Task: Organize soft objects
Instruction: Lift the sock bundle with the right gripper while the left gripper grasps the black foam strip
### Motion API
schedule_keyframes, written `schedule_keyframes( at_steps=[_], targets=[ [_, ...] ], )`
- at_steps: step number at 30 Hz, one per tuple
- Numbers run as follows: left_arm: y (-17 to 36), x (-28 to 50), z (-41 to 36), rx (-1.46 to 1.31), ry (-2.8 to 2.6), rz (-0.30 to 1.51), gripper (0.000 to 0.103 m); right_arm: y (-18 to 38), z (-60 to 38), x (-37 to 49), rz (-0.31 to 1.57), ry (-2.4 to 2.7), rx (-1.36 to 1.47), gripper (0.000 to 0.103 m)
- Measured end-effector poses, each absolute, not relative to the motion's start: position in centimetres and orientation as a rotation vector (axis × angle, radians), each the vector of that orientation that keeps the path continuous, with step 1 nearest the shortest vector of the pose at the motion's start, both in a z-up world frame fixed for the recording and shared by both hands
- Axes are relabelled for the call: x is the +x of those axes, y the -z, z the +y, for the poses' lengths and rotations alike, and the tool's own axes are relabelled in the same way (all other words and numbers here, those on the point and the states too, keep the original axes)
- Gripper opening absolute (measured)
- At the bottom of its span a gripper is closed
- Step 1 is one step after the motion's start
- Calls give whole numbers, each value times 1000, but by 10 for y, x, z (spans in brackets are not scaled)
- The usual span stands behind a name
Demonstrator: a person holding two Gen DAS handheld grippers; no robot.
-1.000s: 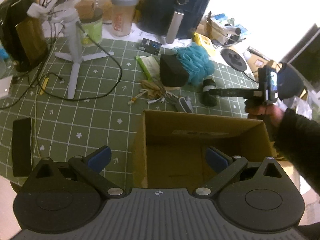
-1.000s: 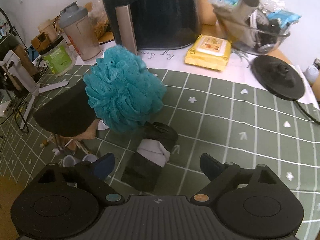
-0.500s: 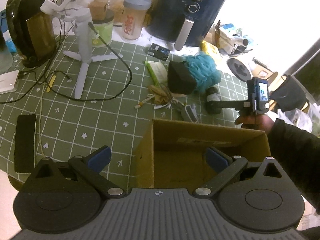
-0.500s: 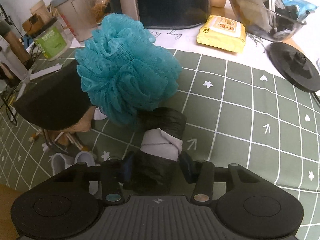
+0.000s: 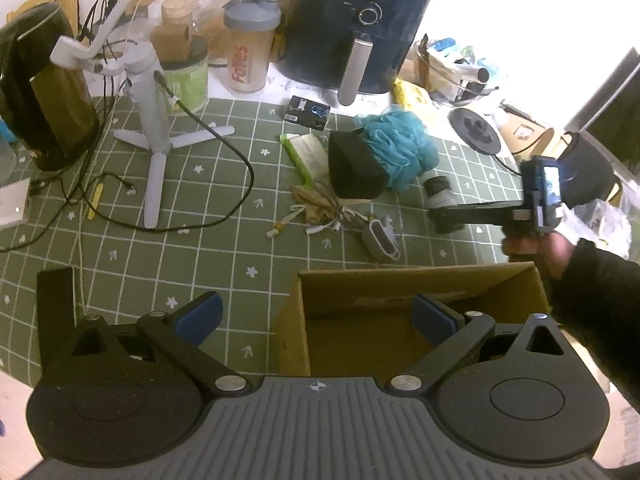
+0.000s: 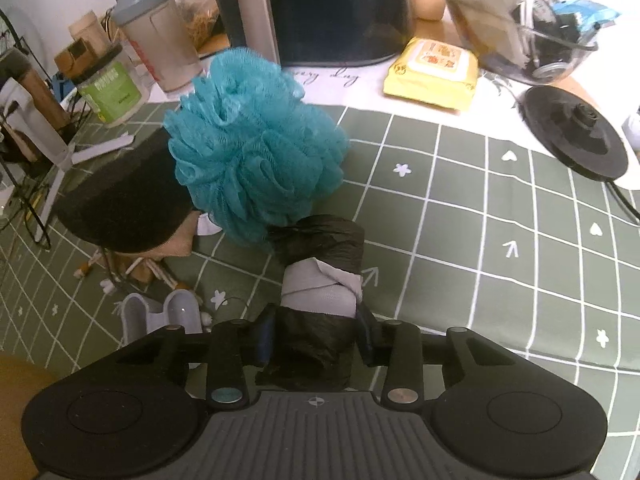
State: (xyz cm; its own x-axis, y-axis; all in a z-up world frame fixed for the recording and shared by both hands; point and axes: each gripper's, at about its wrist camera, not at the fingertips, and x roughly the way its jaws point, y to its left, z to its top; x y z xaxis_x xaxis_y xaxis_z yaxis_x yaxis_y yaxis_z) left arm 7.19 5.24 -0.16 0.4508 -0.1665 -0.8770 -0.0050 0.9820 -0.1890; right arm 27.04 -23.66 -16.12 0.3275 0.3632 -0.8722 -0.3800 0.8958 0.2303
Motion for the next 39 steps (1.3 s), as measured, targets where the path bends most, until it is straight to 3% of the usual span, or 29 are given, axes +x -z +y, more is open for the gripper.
schedule_keyframes(
  at_steps=[21,39],
  targets=[
    [-9,129,30,-12,77,1100,102,82,-270,221,1046,-399,14,42],
    [16,187,9,-34,210,1091,102,25,-255,186,1136,-230,-61,42]
  ],
)
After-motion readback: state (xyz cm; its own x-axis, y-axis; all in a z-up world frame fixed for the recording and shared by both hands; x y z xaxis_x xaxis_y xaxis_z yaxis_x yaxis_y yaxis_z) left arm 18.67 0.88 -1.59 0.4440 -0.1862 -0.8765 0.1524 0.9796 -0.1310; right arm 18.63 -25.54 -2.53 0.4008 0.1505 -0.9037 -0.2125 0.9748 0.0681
